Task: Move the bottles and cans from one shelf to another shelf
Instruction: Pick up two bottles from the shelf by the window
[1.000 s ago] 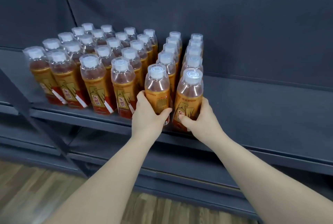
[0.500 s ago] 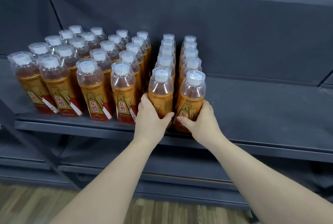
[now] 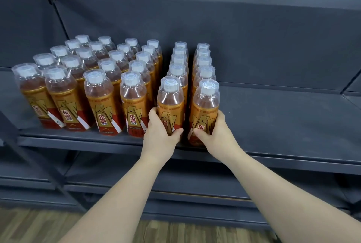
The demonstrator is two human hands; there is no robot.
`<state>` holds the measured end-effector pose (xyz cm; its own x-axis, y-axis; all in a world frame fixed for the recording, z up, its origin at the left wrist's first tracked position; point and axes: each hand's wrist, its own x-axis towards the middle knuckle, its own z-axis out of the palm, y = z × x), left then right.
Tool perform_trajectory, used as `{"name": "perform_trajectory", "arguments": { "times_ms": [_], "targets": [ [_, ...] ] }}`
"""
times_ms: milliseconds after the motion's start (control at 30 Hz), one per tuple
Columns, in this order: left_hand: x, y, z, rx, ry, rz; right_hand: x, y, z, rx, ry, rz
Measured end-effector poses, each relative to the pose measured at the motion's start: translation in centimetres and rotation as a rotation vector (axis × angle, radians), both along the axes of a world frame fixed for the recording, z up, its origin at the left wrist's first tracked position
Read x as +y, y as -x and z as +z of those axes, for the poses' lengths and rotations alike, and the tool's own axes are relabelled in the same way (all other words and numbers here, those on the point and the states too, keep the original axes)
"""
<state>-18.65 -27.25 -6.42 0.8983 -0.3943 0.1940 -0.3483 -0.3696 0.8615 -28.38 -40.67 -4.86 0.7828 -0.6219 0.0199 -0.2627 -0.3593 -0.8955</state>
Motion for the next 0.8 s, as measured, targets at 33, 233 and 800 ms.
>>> {"name": "perform_trajectory", "arguments": {
  "times_ms": [33,233,800],
  "targets": [
    [-0.1,0.1,0.0,-0.012,-0.012,0.010,0.2,-0.2,-0.1,-0.007,0.020,-0.033],
    [-0.6,0.1,-0.4,-0.057,-0.072,0.035,1.1,-1.3,-0.2,0.022,0.110,-0.206],
    [-1.6,-0.9,0.0,-0.050,-0.138,0.027,-0.3,-2.2,-0.9,0.018,0.070,-0.164]
  ]
}}
